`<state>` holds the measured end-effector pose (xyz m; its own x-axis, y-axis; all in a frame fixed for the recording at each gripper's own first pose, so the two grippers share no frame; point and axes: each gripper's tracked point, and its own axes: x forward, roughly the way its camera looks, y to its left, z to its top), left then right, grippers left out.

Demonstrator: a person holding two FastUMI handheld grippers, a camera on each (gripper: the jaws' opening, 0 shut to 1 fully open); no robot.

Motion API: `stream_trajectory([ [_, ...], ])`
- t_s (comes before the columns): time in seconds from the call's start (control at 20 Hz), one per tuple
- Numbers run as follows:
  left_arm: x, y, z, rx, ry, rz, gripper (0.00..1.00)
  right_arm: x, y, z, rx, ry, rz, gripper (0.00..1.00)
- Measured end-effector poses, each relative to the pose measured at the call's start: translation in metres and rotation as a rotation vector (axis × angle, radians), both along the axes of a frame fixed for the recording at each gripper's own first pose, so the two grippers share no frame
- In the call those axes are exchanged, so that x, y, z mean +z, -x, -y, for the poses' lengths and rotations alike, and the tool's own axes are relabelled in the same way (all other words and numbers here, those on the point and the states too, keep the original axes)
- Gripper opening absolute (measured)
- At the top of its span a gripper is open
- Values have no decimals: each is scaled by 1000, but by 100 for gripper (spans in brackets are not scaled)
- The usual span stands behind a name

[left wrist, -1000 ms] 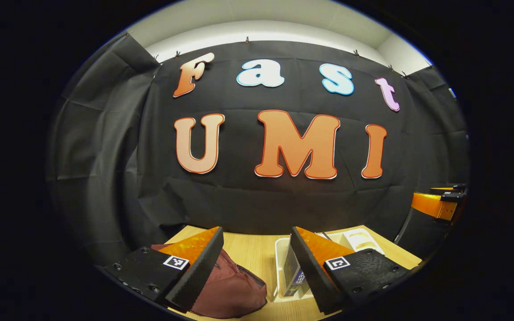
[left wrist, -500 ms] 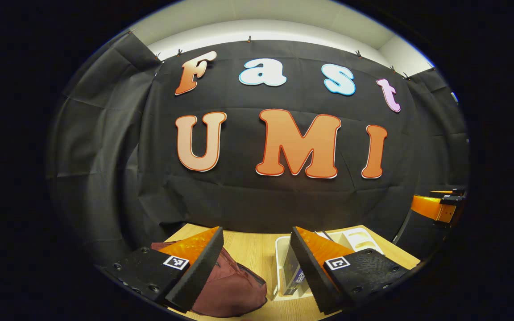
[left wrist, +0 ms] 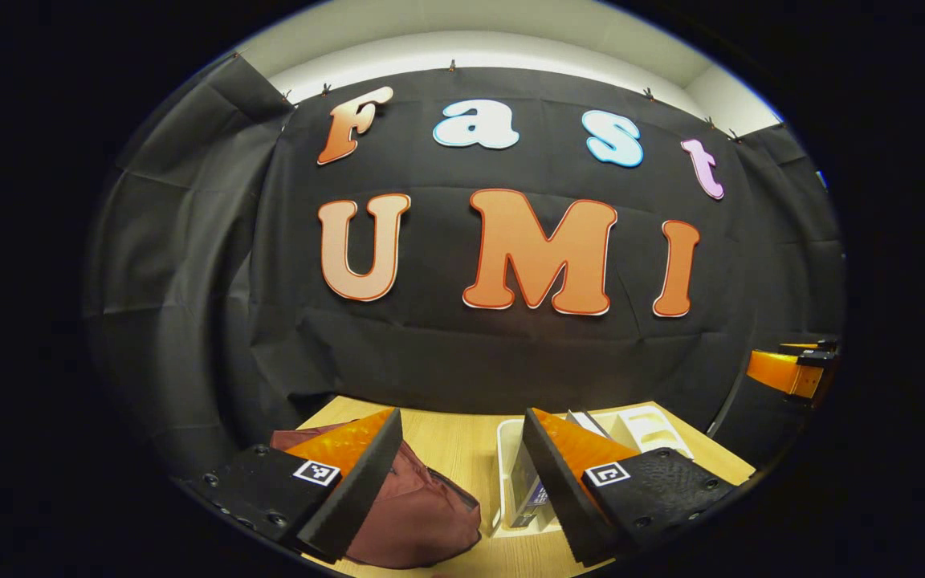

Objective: Open the schoolbag, grab two books from the bookshelf and put them into the schoolbag.

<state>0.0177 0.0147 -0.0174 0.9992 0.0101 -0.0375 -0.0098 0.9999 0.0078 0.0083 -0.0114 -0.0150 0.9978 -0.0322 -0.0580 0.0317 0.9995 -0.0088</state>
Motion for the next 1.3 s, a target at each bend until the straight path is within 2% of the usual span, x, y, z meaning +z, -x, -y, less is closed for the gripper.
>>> stream_trajectory([
  [0.2, -16, -1, -6, 15, -4, -31, 95, -6, 1, 9, -14, -7, -19, 96],
  [0.3, -28, 0, -11, 21, -43, -48, 95, -12, 1, 13, -20, -25, -35, 96],
  [0.4, -49, 2, -20, 33, -107, -86, 95, -15, 2, 18, -32, -29, -47, 100],
  [0.45, -63, 4, -24, 37, -141, -116, 94, -16, 3, 22, -39, -25, -49, 96],
  [0.55, -96, 6, -31, 45, -221, -187, 95, -20, 5, 29, -53, -13, -54, 96],
  [0.65, -134, 10, -40, 47, -335, -267, 97, -25, 6, 36, -63, -9, -70, 96],
  [0.7, -156, 17, -44, 53, -391, -315, 94, -28, 8, 39, -69, -12, -81, 96],
  [0.8, -202, 28, -50, 51, -478, -432, 95, -37, 11, 47, -85, -23, -107, 96],
  [0.9, -238, 30, -53, 36, -545, -489, 98, -47, 14, 56, -106, -20, -139, 96],
  [1.15, -307, 27, -44, -43, -710, -608, 98, -48, 15, 76, -150, 28, -159, 97],
  [1.3, -335, 25, -41, -79, -744, -659, 98, -52, 12, 84, -159, 22, -177, 97],
])
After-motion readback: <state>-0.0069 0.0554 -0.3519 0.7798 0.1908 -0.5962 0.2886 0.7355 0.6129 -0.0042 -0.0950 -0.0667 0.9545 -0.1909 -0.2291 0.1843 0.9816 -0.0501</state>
